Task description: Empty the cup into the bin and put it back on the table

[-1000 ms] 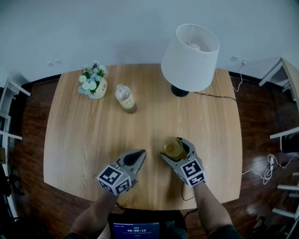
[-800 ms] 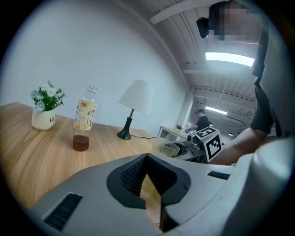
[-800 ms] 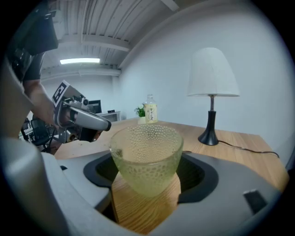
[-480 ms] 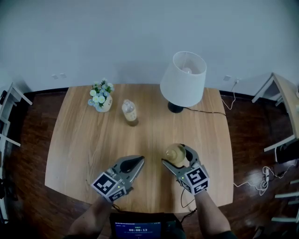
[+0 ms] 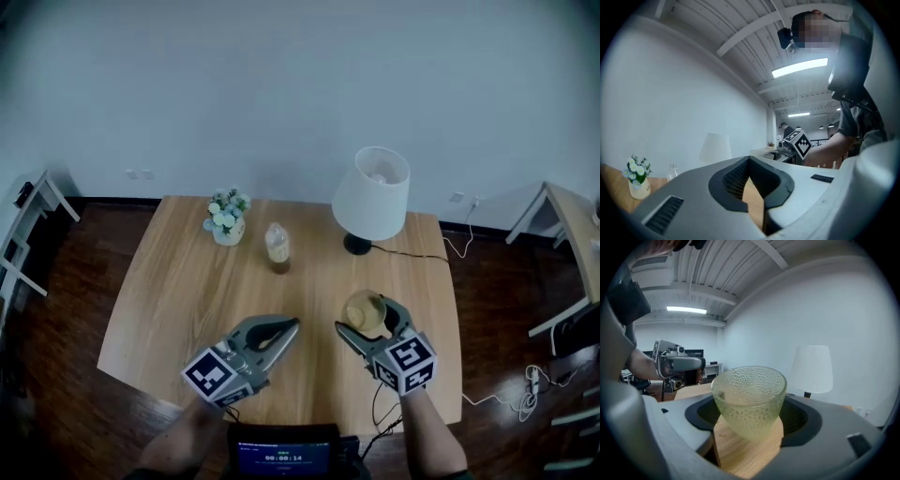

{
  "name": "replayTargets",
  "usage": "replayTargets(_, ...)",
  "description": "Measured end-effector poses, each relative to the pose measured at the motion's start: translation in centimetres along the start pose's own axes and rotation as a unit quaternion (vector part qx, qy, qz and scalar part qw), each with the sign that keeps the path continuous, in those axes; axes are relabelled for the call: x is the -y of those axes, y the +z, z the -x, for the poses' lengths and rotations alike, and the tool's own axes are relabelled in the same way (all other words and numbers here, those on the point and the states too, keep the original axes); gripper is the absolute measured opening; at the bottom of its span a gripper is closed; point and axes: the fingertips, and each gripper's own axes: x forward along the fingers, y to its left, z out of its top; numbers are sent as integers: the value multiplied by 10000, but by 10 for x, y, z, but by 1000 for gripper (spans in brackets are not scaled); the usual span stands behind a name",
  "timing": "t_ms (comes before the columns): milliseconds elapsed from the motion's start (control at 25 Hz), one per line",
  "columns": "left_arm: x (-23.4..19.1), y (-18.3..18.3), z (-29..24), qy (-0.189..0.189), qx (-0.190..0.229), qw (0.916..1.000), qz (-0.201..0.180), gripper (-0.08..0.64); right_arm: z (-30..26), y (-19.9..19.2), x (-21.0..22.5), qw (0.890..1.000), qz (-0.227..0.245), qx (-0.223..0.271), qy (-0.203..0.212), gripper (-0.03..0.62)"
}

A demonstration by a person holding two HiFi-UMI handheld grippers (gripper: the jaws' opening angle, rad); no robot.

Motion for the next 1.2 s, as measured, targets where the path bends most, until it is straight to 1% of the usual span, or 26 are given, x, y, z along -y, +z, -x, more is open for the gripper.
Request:
replayTargets(120,3,27,4,-91,281,9989,-365,0,5,10,-2,10000,36,18,54,383)
replayTargets(240,10,47,10,-248,405,9970,-615,0,12,19,-4,9999,10,23,99,383)
replayTargets(360,20,71,14,-419,517,9937,-905,0,17,37,-5,9998,60,122,169,383)
replayTargets(480,29,92,18,-579,681,9903,-1068,0,24,54,-6,9995,151,197,201,383)
replayTargets(560,31,101,23,-605,734,9889,-1140,0,27,63,-9,9992,186,223,258,383)
replayTargets(640,31,103,28,-557,679,9886,-1223,0,28,70,-13,9989,236,213,346,383)
replayTargets(760,32,101,36,-447,596,9894,-1247,0,27,77,-20,9980,309,189,514,383)
replayTargets(880,34,100,46,-305,478,9904,-1258,0,20,85,-30,9962,363,183,769,383)
replayTargets(1080,35,94,78,68,285,9912,-1291,0,-2,95,-57,9908,561,142,1223,383)
replayTargets(1200,28,94,110,345,206,9910,-1278,0,-22,104,-87,9868,601,151,1497,383)
